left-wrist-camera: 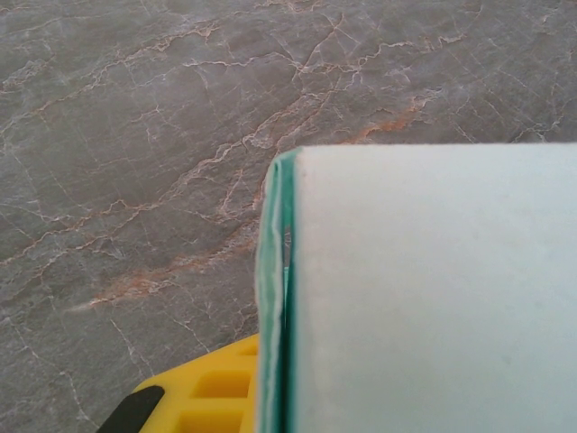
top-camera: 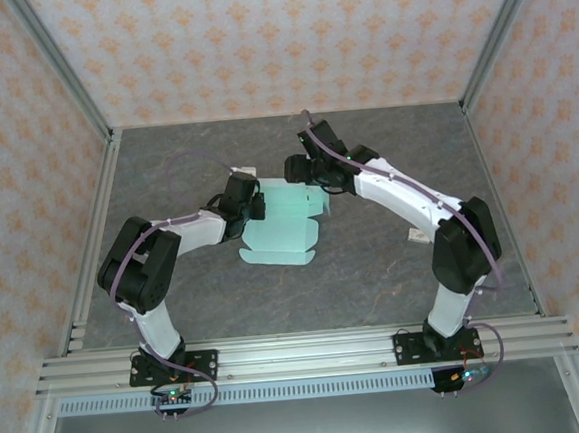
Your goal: Fold the paper box
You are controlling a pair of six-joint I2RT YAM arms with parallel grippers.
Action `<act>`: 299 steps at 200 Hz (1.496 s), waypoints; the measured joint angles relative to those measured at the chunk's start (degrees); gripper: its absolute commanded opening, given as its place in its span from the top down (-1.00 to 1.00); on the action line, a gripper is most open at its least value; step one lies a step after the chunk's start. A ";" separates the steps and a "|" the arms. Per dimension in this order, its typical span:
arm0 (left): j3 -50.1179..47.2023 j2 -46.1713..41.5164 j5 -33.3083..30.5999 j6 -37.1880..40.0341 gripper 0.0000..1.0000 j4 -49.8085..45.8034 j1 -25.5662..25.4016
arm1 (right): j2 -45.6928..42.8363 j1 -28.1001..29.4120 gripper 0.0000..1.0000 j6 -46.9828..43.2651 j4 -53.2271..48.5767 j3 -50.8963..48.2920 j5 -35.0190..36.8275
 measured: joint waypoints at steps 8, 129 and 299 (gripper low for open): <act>0.00 0.00 0.00 0.00 1.00 0.00 0.00 | 0.83 0.00 -0.19 0.57 -0.31 0.24 0.20; -0.31 -0.04 -0.42 -0.04 1.00 0.04 -0.07 | 4.55 0.09 0.01 8.92 2.25 -1.53 -1.25; -0.31 -0.04 -2.82 -0.20 1.00 -0.90 -0.17 | 3.10 0.09 0.47 25.51 24.55 -15.61 0.35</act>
